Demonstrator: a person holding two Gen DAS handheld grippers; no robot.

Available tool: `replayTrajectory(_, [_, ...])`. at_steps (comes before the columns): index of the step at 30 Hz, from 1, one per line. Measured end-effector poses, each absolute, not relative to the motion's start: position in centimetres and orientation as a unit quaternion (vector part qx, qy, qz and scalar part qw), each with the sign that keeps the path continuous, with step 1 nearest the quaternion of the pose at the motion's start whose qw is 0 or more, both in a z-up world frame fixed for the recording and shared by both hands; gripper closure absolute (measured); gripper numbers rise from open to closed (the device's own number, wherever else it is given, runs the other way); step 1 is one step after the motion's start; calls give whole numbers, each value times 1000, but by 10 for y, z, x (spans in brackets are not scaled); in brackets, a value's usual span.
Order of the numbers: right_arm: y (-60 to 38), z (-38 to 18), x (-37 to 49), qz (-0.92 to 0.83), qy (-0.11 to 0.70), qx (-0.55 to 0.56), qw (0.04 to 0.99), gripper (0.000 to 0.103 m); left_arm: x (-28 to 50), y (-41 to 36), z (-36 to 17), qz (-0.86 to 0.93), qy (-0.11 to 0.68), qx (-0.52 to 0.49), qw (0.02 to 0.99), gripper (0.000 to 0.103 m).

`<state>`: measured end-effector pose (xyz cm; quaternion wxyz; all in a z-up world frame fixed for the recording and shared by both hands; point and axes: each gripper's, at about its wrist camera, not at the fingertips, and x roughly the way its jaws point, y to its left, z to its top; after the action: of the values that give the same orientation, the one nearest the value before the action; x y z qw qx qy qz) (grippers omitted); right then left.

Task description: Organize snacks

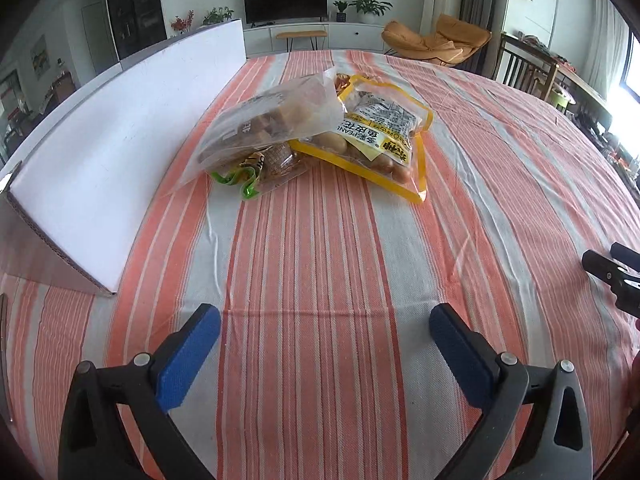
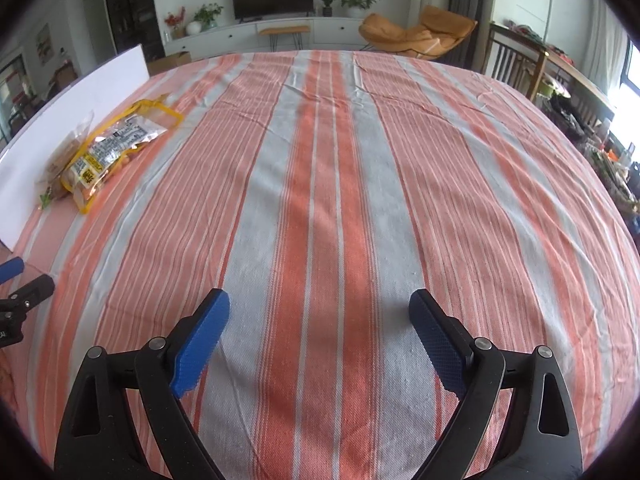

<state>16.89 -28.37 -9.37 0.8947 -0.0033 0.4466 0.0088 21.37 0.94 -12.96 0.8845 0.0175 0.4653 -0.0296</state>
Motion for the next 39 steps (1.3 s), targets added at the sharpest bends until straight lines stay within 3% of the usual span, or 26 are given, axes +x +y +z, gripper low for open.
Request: replayTrajectory(39, [-286,-93,168,9,447,-4,894,9,222,6,-136,-35,466,21,884,0])
